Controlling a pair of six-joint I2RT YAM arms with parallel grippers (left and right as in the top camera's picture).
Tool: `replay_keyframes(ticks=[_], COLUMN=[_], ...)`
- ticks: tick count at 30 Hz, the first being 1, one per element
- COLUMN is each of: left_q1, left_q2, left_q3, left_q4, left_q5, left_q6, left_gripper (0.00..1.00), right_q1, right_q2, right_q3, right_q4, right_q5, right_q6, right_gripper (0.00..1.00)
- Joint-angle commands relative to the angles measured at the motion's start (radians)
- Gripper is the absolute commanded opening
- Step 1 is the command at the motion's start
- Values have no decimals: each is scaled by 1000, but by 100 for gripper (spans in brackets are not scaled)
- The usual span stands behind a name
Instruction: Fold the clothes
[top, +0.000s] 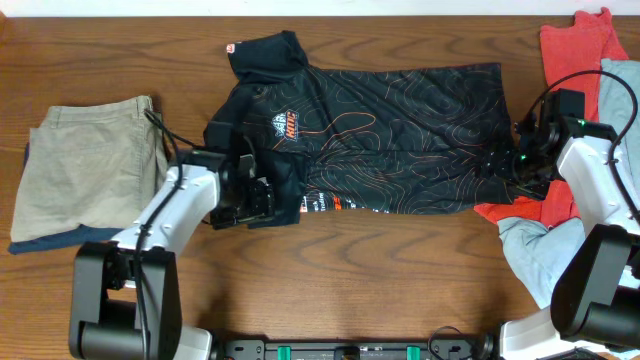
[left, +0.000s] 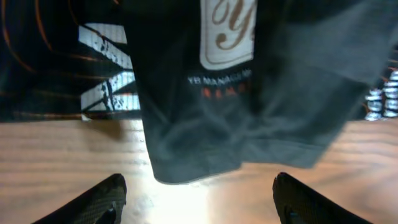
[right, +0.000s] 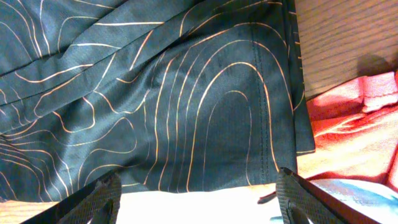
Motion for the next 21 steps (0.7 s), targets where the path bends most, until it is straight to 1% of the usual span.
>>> replay_keyframes(ticks=[1, 3, 6, 9, 14, 16, 18, 20, 21], left_q1=[-14, -15, -15, -15, -19, -19, -19, -19, -19], left_q2=[10, 10, 10, 10, 10, 10, 10, 10, 10], left_q3=[-37, -53, -62, -62, -77, -85, -91, -95, -95], left_q4=[29, 46, 71, 88, 115, 122, 126, 130, 130], left_q5=[-63, -64, -63, -50, -40, -40, -40, -40, -40], left_q6=[-33, -48, -51, -51, -50, -51, -51, -51, -51], left_gripper=[77, 76, 72, 63, 62, 55, 45, 29, 23], right_q1=[-6, -6, -6, -6, -6, -6, -7, -6, -7], right_q2=[6, 6, 6, 6, 6, 6, 6, 6, 6], right_q3=[-8, -8, -8, -8, -8, -8, -8, -8, -8], right_q4=[-5, -9, -12, -13, -20, -24, -26, -28, -29], right_q5=[-4, -4, -4, -4, -4, -4, -4, -4, -4], right_q6=[-6, -6, -6, -6, -6, -6, -6, -6, -6], right_gripper=[78, 78, 78, 78, 79, 79, 80, 80, 80])
